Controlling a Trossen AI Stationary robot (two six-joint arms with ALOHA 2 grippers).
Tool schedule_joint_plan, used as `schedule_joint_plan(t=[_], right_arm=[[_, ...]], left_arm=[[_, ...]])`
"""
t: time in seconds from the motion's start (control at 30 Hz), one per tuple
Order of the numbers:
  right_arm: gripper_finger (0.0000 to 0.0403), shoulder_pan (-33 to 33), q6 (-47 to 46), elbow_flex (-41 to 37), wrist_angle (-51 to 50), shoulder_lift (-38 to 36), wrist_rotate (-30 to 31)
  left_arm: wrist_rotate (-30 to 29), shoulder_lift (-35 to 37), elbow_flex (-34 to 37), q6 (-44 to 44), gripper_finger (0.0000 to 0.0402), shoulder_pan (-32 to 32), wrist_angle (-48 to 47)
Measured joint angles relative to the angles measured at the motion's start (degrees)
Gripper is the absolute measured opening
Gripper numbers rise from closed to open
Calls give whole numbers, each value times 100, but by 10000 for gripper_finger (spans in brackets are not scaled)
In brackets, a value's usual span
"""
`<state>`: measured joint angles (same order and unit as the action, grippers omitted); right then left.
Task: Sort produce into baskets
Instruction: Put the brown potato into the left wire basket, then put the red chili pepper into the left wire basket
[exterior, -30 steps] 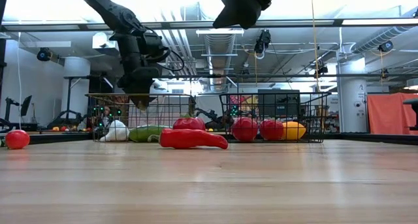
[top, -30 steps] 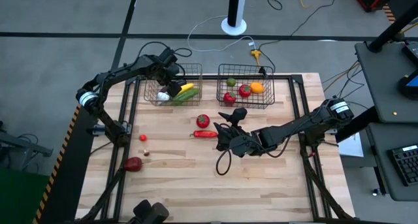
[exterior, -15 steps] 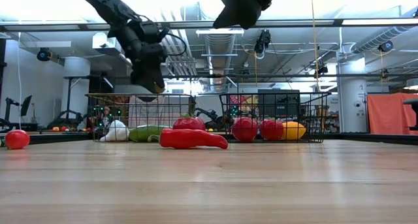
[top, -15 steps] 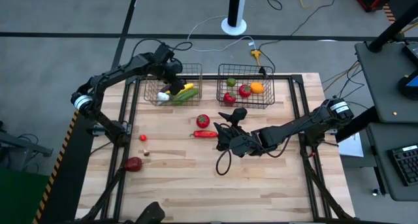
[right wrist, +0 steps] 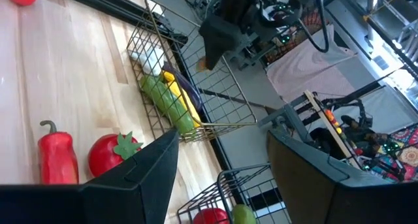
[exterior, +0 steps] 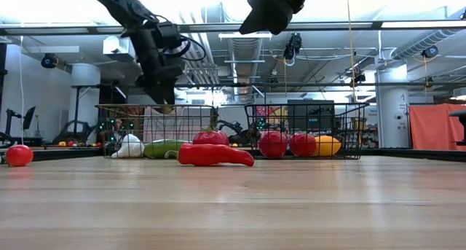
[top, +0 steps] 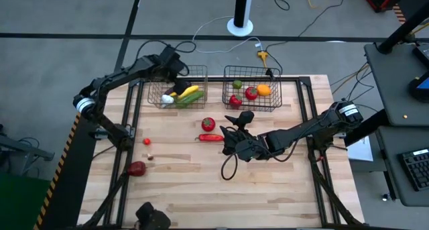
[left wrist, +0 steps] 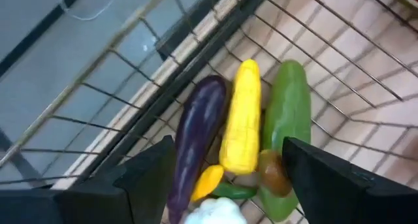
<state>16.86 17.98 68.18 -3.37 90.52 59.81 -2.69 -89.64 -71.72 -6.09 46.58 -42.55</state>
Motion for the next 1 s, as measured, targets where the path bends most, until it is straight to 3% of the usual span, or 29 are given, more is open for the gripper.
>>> schedule_joint_plan(t=[0.4, 0.57, 0.83, 1.0], right_arm=[[224, 0, 0, 0, 2, 0, 0], [224, 0, -75, 0, -43, 0, 0], [224, -2, -604, -7, -267, 0, -190], [224, -9, -1085, -9, -358, 0, -626]], left_arm=[[-137, 42, -66, 83, 265, -5, -226], [559, 262, -24, 255, 265, -218, -257], [428, 1159, 373, 735, 265, -1371, -81], [-16, 1948, 917, 1238, 265, -2419, 388]])
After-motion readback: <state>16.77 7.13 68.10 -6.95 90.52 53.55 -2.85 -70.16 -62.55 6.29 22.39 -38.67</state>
